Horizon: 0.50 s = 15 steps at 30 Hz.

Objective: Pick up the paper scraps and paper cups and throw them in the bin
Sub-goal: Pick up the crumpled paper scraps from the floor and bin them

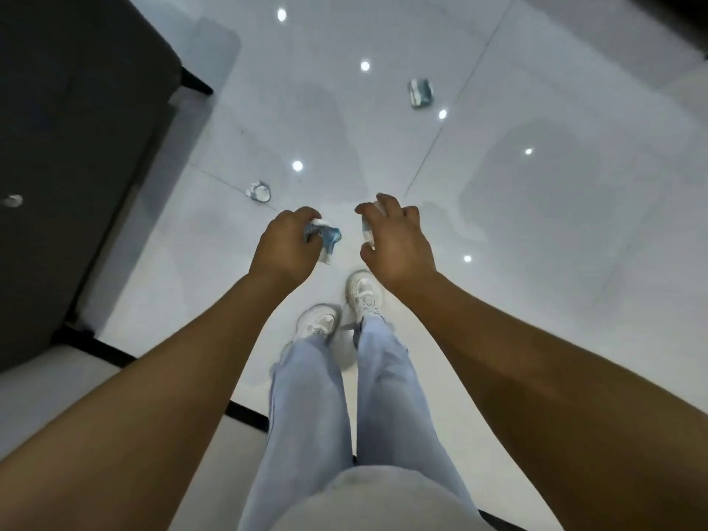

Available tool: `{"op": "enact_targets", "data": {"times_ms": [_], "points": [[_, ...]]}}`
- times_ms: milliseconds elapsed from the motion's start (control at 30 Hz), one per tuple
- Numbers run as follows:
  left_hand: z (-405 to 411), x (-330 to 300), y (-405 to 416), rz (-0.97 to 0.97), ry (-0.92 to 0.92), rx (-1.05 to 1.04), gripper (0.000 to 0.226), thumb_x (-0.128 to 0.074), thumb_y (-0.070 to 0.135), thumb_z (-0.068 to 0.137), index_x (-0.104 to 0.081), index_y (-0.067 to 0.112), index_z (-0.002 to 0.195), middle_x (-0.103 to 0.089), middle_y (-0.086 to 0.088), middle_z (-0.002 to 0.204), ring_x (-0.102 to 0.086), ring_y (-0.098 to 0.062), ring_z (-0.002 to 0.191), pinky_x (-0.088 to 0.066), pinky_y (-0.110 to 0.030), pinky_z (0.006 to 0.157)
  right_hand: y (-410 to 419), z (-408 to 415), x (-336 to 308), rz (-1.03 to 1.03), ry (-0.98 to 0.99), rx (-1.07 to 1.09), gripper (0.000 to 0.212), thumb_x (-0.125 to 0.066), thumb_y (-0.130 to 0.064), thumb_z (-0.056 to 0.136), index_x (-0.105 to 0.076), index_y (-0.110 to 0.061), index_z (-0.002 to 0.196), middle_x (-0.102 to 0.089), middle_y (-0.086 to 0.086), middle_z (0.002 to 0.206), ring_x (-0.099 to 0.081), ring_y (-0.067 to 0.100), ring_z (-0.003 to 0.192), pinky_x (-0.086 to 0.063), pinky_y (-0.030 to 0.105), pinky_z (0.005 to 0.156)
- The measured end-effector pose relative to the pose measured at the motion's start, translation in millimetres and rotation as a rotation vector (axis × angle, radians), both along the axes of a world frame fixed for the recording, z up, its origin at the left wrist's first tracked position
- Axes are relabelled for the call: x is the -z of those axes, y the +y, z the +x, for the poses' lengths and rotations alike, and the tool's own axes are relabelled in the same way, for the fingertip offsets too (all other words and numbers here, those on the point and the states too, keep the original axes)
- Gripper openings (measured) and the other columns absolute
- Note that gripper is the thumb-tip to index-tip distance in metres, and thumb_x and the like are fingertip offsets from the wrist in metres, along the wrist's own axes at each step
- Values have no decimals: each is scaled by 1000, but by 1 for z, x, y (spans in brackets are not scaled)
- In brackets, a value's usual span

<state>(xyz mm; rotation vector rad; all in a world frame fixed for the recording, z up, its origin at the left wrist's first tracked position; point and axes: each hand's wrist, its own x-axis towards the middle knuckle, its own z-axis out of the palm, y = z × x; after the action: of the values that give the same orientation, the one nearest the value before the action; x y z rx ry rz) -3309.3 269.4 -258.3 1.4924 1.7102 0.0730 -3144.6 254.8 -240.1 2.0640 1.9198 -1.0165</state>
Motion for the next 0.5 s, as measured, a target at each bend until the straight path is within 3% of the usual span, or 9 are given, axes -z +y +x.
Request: {"op": "enact_targets", "data": {"times_ms": [300,500], "points": [[49,-130,-32,56,-44,425,35,-50,14,91,-55,14,125,-56,-13,115,-55,-28,105,-37,-25,80,-106,39,-133,19,-39,443,55,-50,-6,89,-42,-29,138,-24,-2,154,-27,27,132,-46,36,86],[113,-189,-65,99,-76,716,35,-51,17,92,-55,17,127,-56,-11,116,-56,-27,104,-39,-25,80,-191,67,-178,61,-46,731,53,-51,-8,90,-42,-28,138,-26,-1,153,-30,28,130,-47,36,88]]}}
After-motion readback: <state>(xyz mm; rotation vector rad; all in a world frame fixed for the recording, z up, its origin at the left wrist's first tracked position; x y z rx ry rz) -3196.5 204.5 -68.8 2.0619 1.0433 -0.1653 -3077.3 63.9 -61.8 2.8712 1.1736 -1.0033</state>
